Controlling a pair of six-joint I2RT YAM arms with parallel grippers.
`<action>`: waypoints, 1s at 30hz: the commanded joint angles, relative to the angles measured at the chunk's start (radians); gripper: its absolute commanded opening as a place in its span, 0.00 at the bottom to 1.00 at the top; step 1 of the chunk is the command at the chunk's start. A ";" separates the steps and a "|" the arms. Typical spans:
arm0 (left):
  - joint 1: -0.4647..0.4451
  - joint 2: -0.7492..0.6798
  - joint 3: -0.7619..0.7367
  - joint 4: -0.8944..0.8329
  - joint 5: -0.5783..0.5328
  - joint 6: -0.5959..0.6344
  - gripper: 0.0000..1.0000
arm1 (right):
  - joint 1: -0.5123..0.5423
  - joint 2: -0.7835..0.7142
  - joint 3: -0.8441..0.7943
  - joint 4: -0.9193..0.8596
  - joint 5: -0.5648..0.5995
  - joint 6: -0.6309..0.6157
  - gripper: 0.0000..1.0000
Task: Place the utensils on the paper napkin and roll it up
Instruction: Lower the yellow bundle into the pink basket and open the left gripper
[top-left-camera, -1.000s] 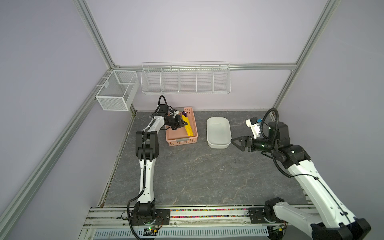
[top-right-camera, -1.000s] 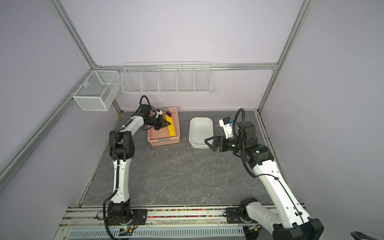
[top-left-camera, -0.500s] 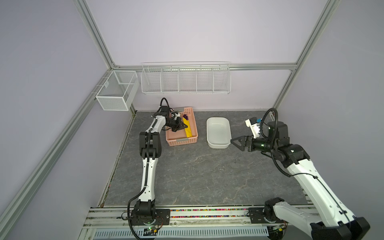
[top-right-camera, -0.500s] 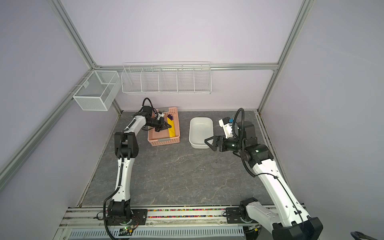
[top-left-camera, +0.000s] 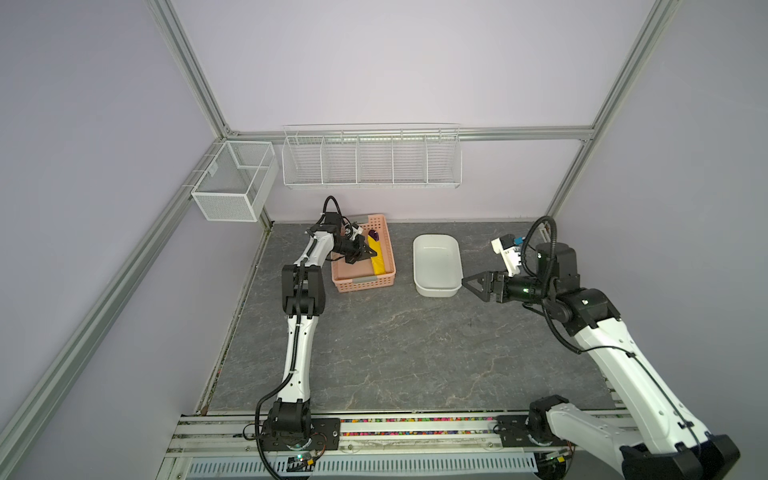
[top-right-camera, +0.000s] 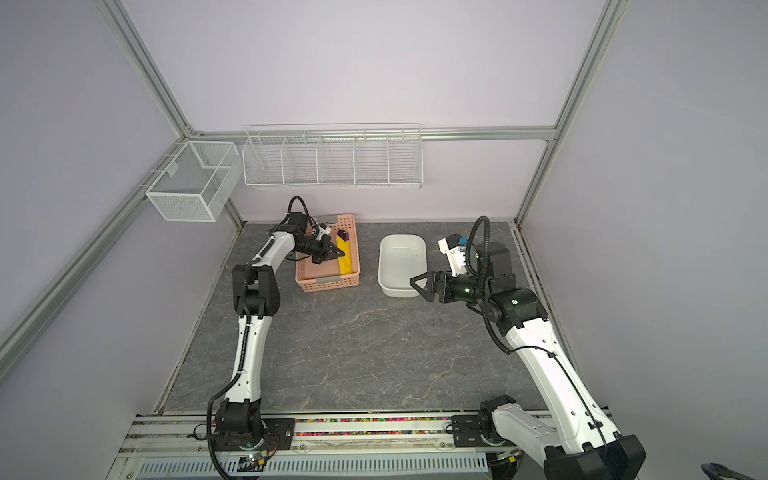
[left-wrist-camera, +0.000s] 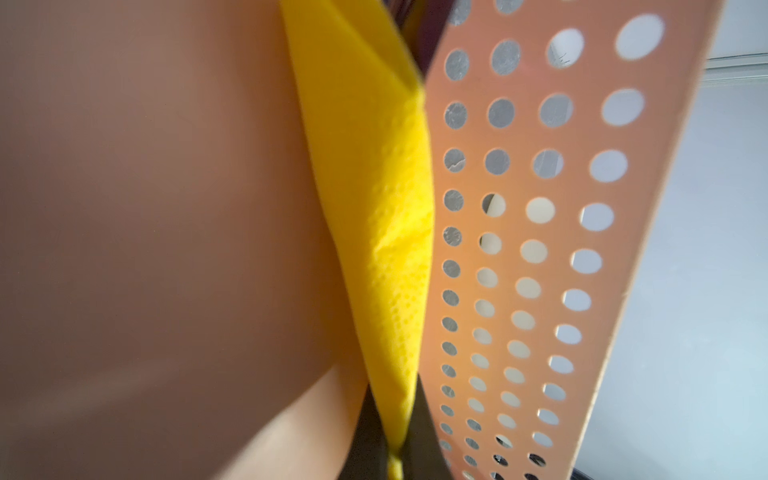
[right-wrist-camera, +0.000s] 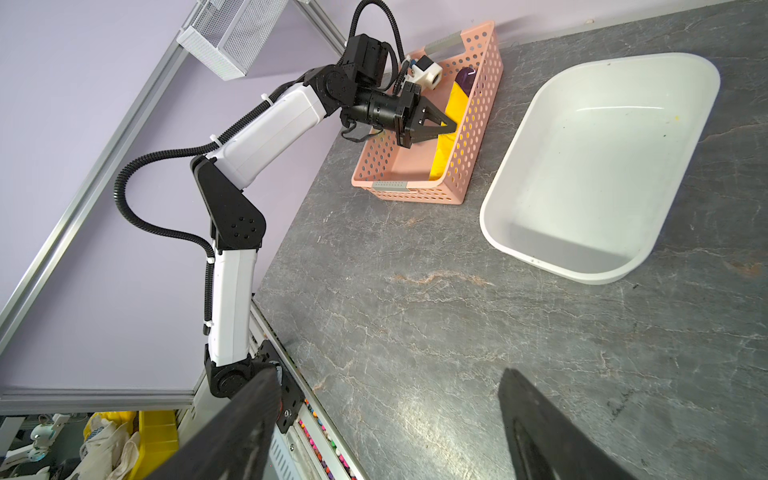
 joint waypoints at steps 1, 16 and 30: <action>-0.005 0.042 0.040 -0.028 0.010 0.022 0.00 | -0.007 0.009 -0.012 0.010 -0.017 -0.019 0.86; -0.004 0.052 0.069 -0.068 -0.081 0.020 0.13 | -0.009 0.005 -0.013 0.005 -0.024 -0.016 0.86; -0.004 -0.012 0.067 -0.100 -0.192 0.012 0.34 | -0.010 -0.009 -0.018 0.005 -0.028 -0.013 0.85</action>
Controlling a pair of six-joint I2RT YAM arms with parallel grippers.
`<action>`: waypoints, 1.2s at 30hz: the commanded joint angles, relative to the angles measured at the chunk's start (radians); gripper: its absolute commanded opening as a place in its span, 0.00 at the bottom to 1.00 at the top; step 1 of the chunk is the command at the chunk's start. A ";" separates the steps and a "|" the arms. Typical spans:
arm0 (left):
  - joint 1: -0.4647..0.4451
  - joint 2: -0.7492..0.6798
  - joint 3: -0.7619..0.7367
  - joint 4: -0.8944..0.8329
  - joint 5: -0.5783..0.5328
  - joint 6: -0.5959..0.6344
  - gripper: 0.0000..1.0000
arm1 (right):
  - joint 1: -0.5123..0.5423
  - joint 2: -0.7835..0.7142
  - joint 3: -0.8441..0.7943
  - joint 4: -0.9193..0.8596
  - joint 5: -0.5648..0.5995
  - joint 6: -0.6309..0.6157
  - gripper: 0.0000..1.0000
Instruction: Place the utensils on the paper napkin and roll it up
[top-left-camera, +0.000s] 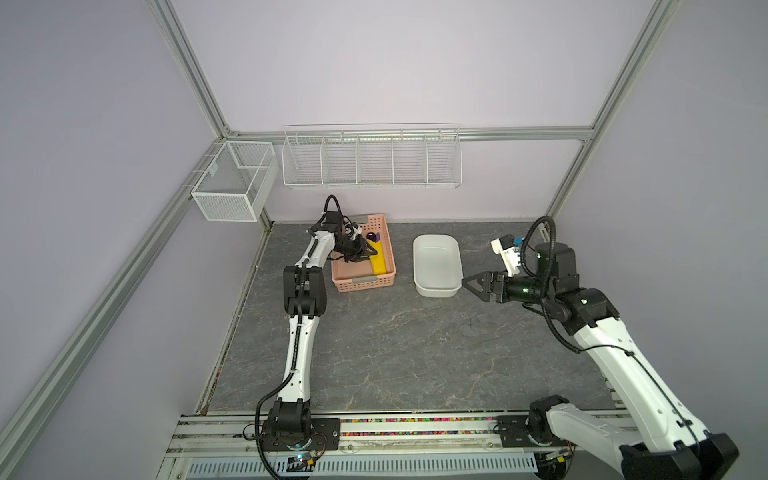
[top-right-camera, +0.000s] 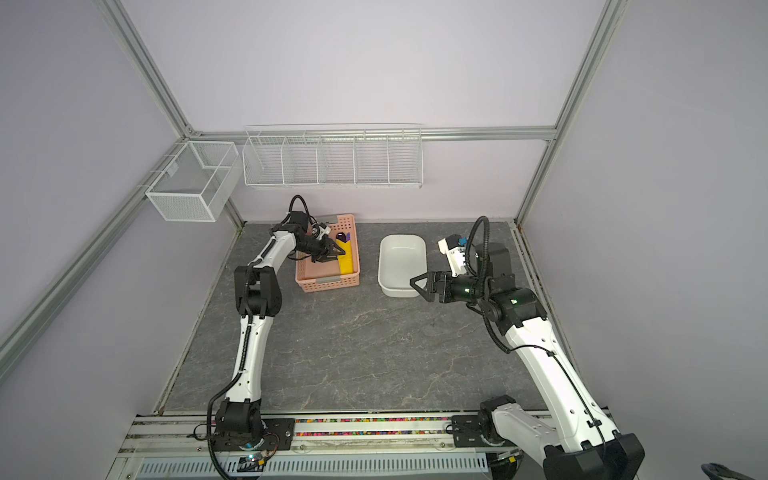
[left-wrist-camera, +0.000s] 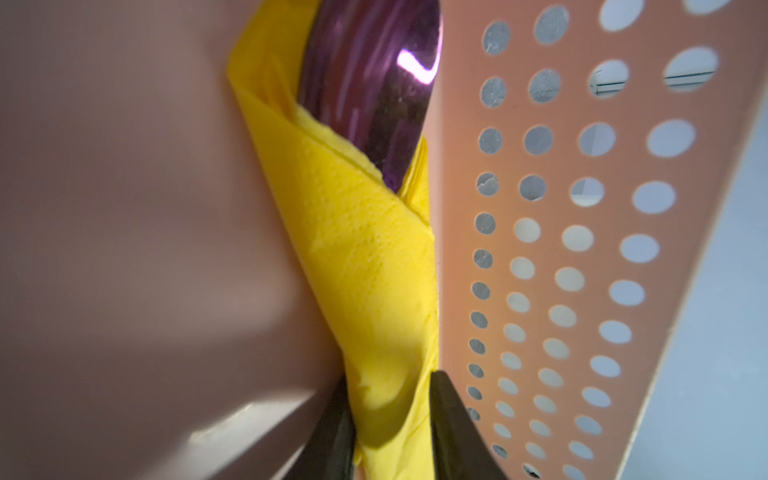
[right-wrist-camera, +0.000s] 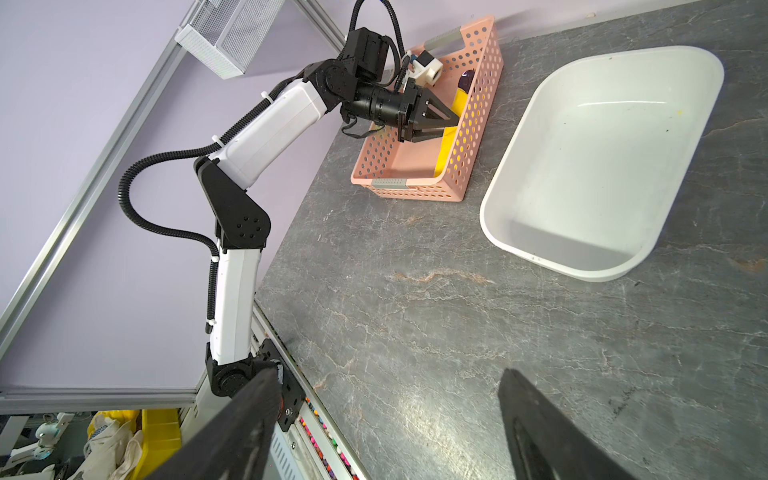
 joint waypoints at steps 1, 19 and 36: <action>0.000 -0.035 0.010 -0.071 -0.100 0.011 0.35 | -0.007 -0.014 -0.015 0.006 -0.021 -0.014 0.86; 0.003 -0.279 -0.238 0.133 -0.070 -0.123 0.36 | -0.008 -0.052 -0.018 0.000 -0.016 -0.005 0.85; 0.028 -0.584 -0.853 0.998 0.151 -0.732 0.29 | -0.010 -0.120 -0.031 -0.019 0.012 0.004 0.86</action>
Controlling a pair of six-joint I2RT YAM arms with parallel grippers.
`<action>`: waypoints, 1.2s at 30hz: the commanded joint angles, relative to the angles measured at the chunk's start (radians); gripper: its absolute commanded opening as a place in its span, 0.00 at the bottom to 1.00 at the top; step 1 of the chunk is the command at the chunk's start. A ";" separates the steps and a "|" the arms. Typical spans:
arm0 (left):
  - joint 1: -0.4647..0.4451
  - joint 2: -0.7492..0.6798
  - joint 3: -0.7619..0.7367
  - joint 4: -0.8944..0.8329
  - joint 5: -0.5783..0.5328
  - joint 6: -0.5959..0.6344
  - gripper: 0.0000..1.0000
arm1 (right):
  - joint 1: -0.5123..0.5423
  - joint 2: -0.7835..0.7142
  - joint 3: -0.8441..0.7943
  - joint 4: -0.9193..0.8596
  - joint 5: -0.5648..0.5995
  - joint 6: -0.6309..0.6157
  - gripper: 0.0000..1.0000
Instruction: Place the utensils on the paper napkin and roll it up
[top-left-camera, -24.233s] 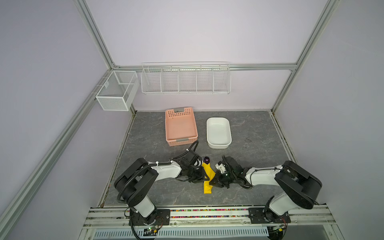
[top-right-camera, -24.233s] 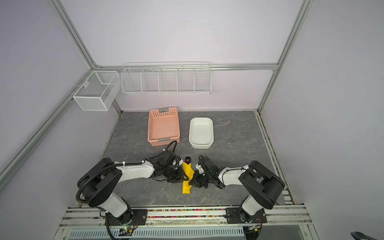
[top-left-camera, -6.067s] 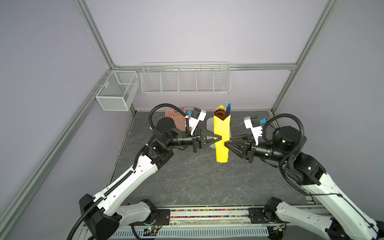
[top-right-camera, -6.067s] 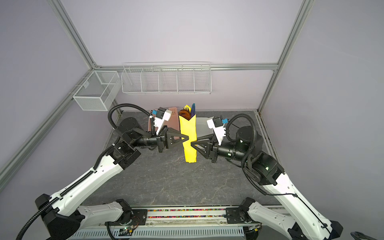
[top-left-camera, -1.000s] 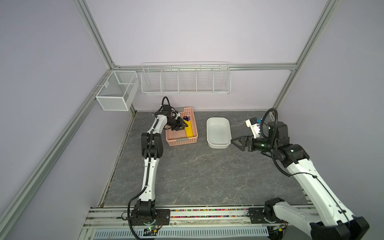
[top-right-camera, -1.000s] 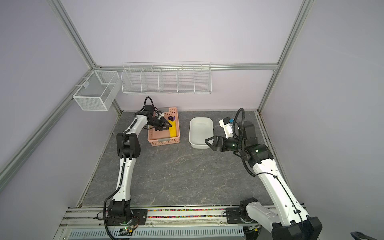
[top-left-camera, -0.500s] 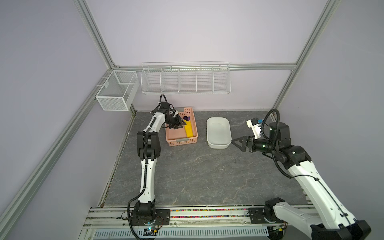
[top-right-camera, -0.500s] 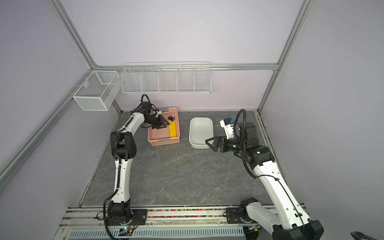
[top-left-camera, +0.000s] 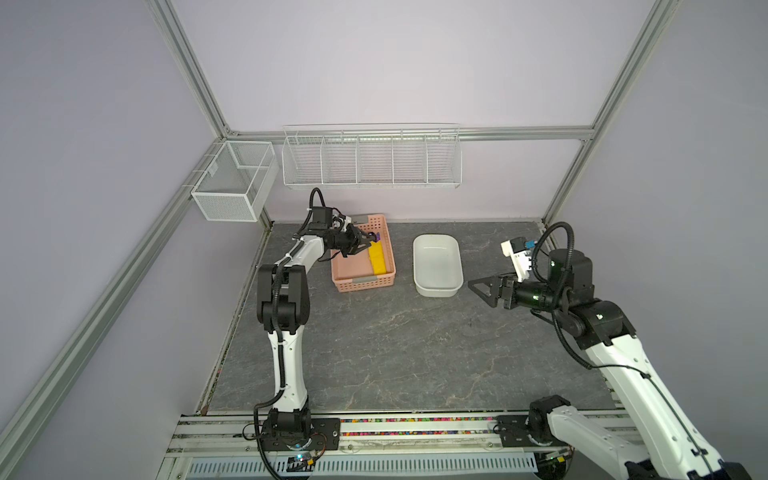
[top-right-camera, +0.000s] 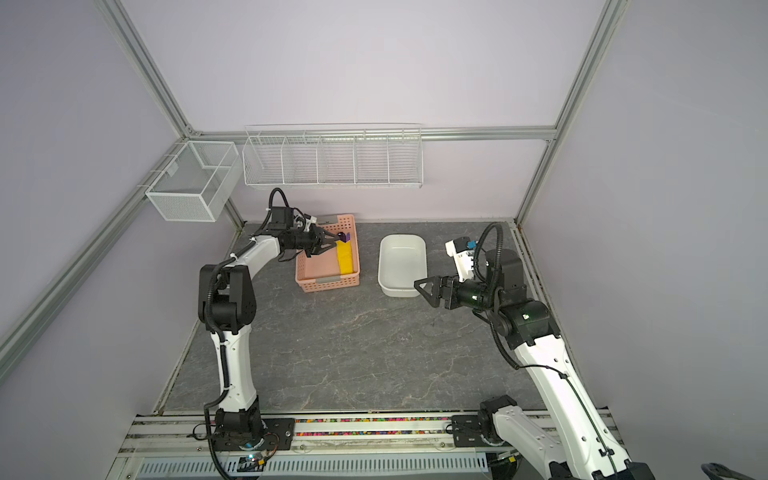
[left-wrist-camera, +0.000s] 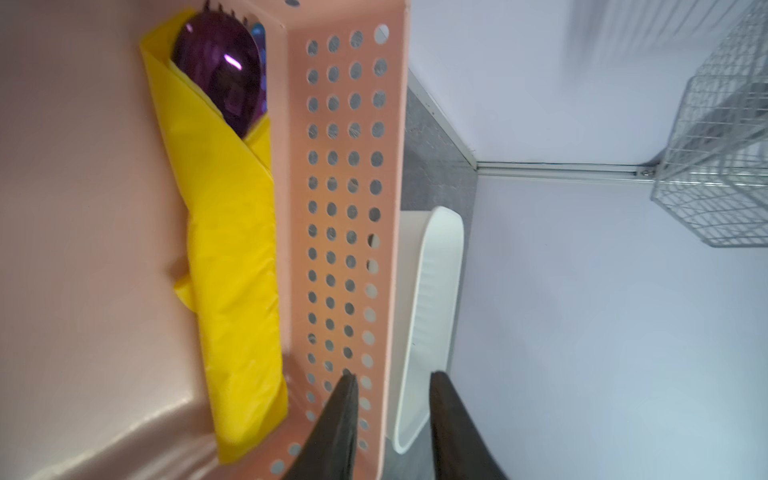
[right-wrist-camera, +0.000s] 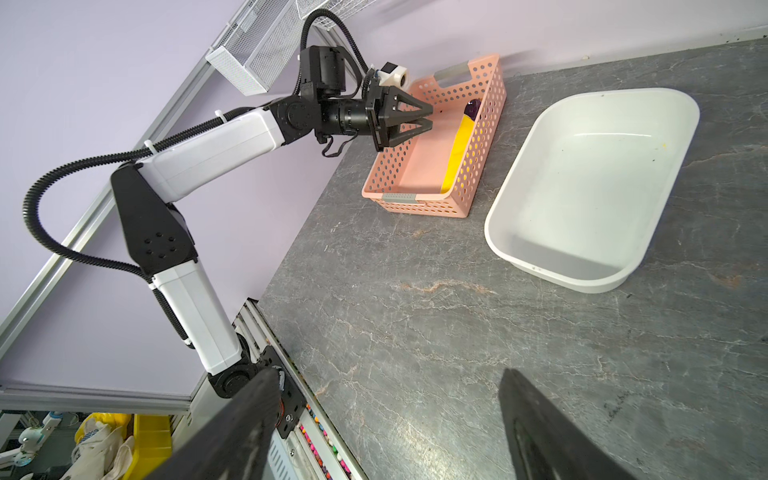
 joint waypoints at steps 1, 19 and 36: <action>0.008 -0.058 -0.108 0.319 0.055 -0.209 0.29 | -0.004 -0.017 -0.013 -0.017 0.011 0.000 0.86; 0.008 -0.395 -0.356 -0.016 -0.243 0.404 0.76 | -0.016 0.023 -0.019 -0.116 0.382 -0.081 0.89; 0.008 -0.802 -0.854 0.240 -0.613 0.599 1.00 | -0.063 0.050 -0.251 0.069 0.704 -0.088 0.89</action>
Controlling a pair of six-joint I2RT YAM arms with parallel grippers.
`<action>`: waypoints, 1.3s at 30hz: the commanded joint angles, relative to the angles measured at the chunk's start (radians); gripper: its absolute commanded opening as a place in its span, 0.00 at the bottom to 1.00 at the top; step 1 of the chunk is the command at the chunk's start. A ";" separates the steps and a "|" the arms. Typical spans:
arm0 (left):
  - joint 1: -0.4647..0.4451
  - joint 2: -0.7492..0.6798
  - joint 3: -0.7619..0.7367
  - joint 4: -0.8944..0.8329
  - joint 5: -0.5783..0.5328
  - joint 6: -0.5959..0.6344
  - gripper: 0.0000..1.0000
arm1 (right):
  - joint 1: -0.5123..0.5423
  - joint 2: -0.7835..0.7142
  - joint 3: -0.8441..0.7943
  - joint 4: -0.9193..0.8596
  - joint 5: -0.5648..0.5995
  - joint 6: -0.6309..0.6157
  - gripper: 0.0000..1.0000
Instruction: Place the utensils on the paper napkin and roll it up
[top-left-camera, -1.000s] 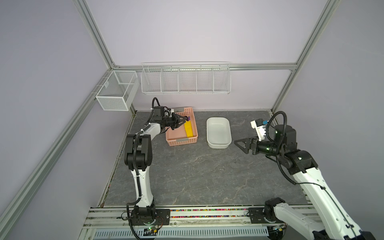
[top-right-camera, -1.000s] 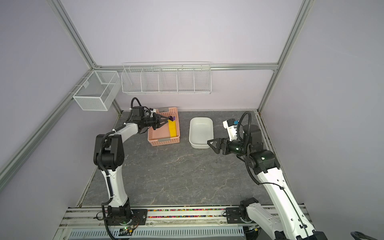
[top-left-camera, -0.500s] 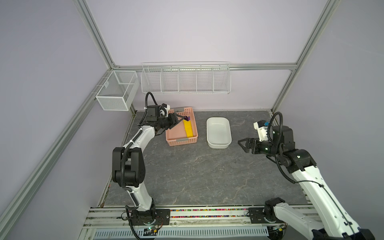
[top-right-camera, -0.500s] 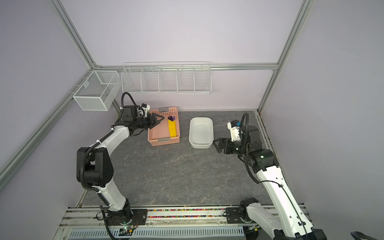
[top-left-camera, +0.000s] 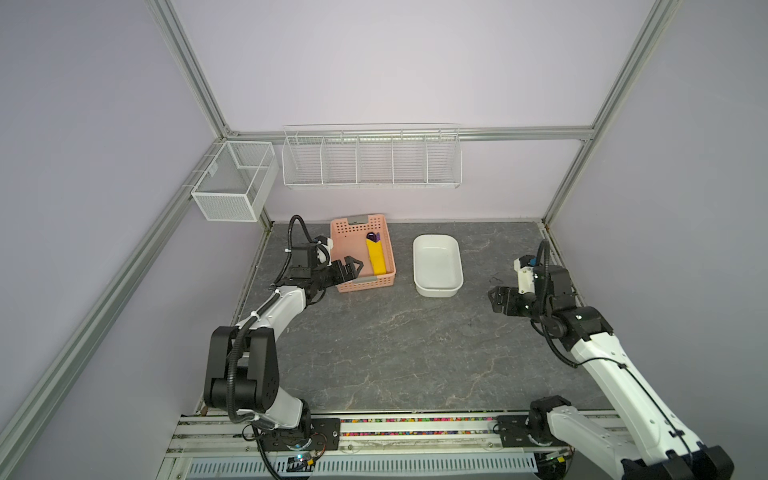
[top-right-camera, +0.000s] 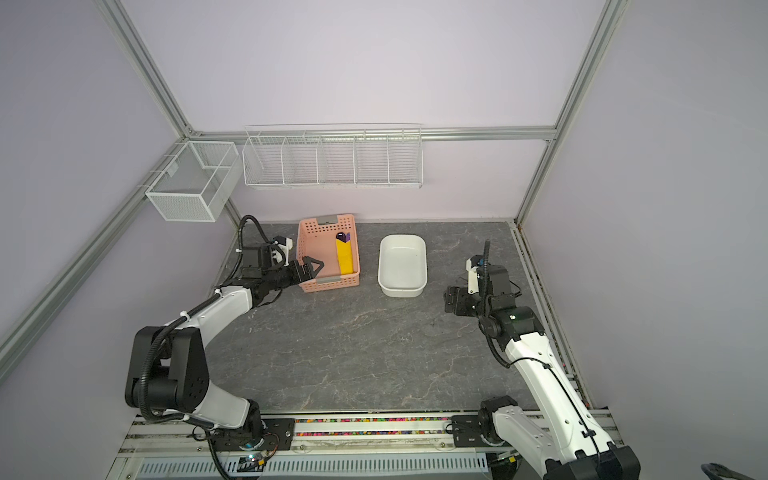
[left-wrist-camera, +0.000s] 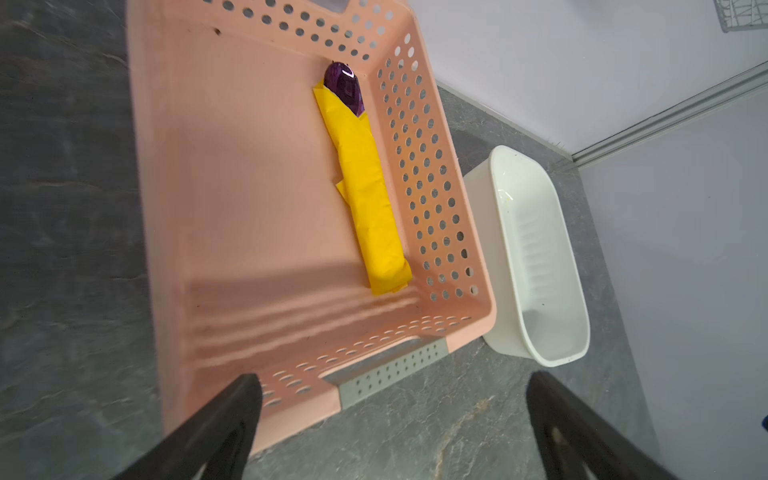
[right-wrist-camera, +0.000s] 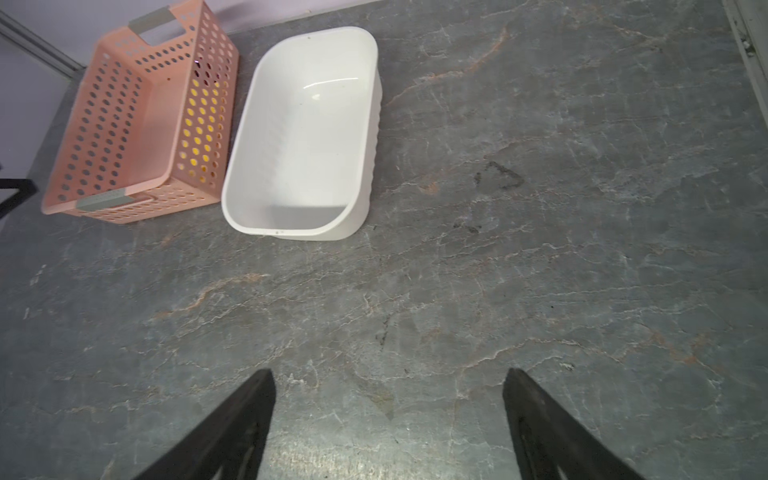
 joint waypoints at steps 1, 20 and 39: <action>0.003 -0.110 -0.089 0.091 -0.160 0.104 1.00 | -0.006 0.026 -0.042 0.084 0.124 -0.014 0.89; 0.006 -0.255 -0.366 0.301 -0.772 0.230 0.97 | -0.129 0.288 -0.299 0.772 0.364 -0.139 0.89; 0.077 0.091 -0.509 0.951 -0.494 0.361 1.00 | -0.206 0.539 -0.467 1.417 0.112 -0.288 0.89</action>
